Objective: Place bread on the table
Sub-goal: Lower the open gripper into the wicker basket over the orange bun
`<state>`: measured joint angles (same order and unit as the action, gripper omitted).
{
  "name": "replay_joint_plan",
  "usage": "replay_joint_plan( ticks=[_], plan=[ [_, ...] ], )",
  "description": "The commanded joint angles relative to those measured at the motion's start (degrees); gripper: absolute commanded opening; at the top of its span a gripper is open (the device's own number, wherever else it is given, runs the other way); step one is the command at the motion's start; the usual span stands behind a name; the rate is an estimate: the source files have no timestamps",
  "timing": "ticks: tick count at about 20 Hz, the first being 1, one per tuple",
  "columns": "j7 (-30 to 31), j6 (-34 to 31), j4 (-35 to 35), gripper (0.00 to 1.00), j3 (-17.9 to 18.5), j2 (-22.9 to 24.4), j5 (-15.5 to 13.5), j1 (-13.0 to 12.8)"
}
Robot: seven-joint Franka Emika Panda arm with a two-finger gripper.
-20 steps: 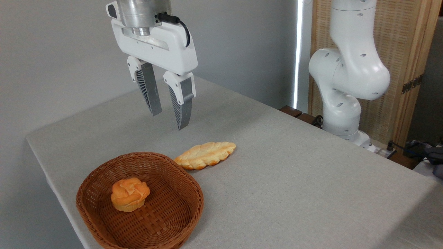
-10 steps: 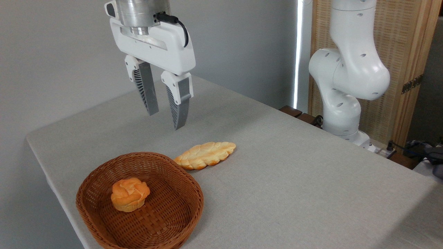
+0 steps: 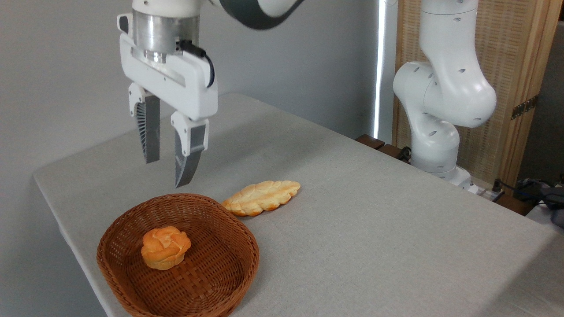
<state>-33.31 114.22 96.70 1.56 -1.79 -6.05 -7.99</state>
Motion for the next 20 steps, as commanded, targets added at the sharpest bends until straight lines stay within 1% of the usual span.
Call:
replay_joint_plan(
  ticks=[1,2,4,6,10,13,14,17,20],
  plan=[
    [-0.08,7.84,5.50,1.00,-1.64,1.18,-0.10,0.00],
    [-0.78,10.47,6.99,1.00,-1.82,1.17,-0.01,0.00],
    [-6.12,15.30,10.42,1.00,-2.17,1.17,-0.01,0.00],
    [-11.05,16.64,12.10,1.00,-2.26,0.91,-0.01,0.08],
    [-15.63,20.23,14.91,1.00,-2.44,-0.14,-0.01,0.08],
    [-16.52,23.93,15.18,1.00,-2.53,-2.60,0.16,-0.09],
    [-16.52,24.72,15.18,1.00,-2.61,-3.21,0.94,-0.09],
    [-16.52,25.17,15.18,1.00,-3.49,-4.80,4.98,-0.09],
    [-16.52,27.10,15.18,1.00,-3.93,-5.94,5.35,-0.09]
  ],
)
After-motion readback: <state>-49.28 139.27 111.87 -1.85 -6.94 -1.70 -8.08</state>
